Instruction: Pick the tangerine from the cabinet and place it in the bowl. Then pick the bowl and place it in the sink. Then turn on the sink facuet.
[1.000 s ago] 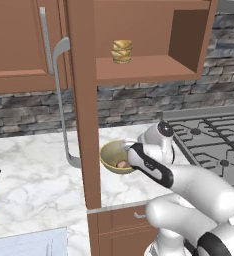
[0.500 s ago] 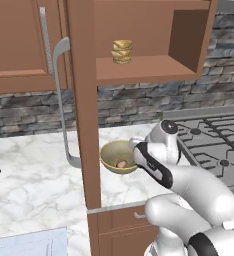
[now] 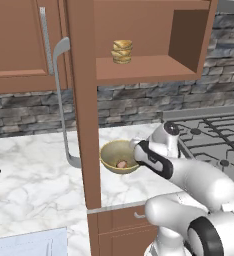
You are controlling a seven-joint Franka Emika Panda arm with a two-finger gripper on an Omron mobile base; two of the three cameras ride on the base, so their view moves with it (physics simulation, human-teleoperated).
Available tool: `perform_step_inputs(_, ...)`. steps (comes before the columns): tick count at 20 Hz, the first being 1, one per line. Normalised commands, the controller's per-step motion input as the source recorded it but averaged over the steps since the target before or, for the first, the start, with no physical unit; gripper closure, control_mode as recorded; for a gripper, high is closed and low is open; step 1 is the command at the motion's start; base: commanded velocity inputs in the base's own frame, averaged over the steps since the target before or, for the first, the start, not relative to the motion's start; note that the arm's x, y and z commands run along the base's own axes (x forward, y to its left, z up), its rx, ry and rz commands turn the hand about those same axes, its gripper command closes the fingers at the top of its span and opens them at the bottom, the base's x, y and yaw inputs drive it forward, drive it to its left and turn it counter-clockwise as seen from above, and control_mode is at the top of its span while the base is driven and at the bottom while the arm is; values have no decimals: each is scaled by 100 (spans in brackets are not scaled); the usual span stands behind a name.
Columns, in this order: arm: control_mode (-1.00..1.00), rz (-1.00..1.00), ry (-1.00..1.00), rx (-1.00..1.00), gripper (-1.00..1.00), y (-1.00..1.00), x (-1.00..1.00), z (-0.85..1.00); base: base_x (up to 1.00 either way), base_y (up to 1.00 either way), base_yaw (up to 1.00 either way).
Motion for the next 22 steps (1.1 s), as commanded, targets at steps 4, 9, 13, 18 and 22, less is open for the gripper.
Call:
perform_step_inputs(4, -100, 1, 0, 4, -100, 0, 16, -30, 0, 0, 0)
perform_step_inputs(9, -100, 0, 0, 3, -100, 0, 15, -34, 0, 0, 0)
perform_step_inputs(13, -100, 1, 0, 2, -100, 5, 3, -30, 0, 0, 0)
perform_step_inputs(18, -100, 2, 0, 3, 100, 1, 0, -19, 0, 0, 0)
perform_step_inputs(22, -100, 0, 0, 6, 100, 0, 0, 0, 0, 0, 0)
